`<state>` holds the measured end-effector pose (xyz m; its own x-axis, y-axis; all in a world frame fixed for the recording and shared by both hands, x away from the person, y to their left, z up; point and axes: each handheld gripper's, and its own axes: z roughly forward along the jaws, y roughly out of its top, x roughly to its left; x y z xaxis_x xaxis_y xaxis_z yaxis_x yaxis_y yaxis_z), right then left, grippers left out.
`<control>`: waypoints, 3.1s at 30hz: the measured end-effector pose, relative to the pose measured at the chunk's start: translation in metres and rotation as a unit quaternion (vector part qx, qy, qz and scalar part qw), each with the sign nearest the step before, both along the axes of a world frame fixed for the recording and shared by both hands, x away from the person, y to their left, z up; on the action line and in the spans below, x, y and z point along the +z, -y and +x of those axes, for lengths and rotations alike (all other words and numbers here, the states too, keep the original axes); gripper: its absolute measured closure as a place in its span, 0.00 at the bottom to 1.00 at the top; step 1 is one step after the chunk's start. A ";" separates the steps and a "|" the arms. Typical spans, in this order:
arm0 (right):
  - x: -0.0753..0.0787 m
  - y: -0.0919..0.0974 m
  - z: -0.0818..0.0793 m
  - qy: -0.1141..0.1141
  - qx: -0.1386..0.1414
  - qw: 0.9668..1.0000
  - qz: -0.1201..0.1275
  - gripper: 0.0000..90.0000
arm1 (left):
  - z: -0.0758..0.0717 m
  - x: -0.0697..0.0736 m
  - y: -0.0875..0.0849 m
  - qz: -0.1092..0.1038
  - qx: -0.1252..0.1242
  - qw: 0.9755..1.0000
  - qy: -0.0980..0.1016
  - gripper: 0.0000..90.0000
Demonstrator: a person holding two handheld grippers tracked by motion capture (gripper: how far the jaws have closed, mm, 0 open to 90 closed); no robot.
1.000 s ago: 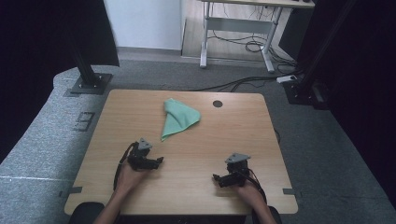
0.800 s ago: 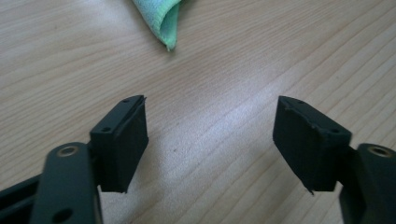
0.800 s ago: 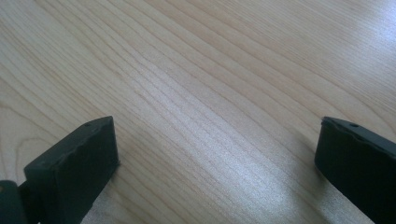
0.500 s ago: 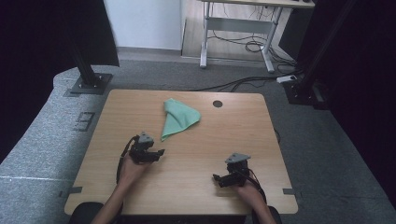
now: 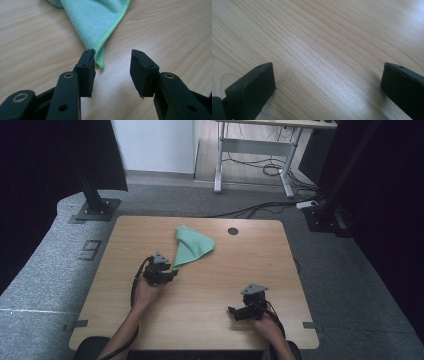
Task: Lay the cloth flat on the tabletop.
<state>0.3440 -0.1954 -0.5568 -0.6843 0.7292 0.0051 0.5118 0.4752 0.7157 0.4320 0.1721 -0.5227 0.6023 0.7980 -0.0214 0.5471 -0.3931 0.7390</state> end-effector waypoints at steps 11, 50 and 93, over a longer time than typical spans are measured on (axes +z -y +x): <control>0.000 0.000 0.000 0.000 0.000 1.000 0.000 0.00 | 0.022 -0.003 0.003 -0.002 0.012 1.000 -0.001 0.71; 0.000 0.000 0.000 0.000 0.000 1.000 0.000 0.00 | -0.030 -0.018 0.004 0.015 -0.042 0.999 -0.028 0.94; 0.000 0.000 0.000 0.000 0.000 1.000 0.000 0.00 | -0.044 0.025 0.036 -0.015 -0.095 0.995 -0.016 0.63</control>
